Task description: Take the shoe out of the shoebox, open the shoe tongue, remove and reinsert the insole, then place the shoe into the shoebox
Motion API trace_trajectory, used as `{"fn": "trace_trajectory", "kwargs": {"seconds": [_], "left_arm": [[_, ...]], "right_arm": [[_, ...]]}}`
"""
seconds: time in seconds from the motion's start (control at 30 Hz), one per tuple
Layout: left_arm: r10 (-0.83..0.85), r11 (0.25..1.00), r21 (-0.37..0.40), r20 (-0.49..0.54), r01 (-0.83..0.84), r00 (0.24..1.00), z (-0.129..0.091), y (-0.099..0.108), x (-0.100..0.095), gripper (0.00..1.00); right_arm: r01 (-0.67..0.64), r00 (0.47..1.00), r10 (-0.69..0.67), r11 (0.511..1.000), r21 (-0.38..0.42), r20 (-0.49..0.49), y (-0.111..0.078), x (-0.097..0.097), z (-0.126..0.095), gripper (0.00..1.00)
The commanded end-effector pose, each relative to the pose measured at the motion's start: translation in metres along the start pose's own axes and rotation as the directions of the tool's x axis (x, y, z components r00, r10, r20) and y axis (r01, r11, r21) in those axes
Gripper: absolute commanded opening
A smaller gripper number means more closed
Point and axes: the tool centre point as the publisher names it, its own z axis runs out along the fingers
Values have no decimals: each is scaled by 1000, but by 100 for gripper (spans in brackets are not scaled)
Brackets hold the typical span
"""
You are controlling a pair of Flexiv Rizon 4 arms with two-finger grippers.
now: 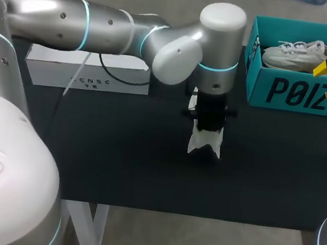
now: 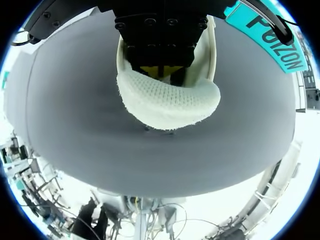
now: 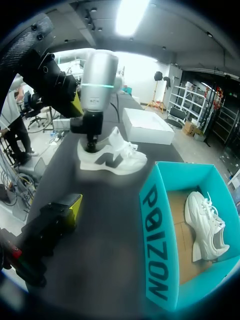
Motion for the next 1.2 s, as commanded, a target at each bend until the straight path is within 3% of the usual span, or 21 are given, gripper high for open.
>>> {"fn": "trace_trajectory", "kwargs": {"seconds": [0.03, 0.43, 0.67, 1.0, 1.1, 1.2], "left_arm": [[3, 1000, 15, 37, -4, 999, 13, 4, -2, 0], [13, 1000, -11, 87, -12, 996, -11, 12, -4, 0], [61, 996, -68, 105, -55, 993, -39, 35, -3, 0], [78, 995, -70, 127, -70, 989, -37, 61, -9, 0], [80, 995, -69, 118, -72, 990, -36, 60, -10, 22], [78, 995, -66, 120, -70, 990, -38, 62, -11, 26]], "right_arm": [[-1, 1000, 1, 1000, 1, 4, 0, 0, 0, 100], [-1, 1000, 1, 1000, 1, 4, 0, 0, 0, 100], [-1, 1000, 1, 1000, 1, 4, 0, 0, 0, 100], [-1, 1000, 1, 1000, 1, 4, 0, 0, 0, 100], [-1, 1000, 1, 1000, 1, 4, 0, 0, 0, 100], [-1, 1000, 1, 1000, 1, 4, 0, 0, 0, 100]]}}
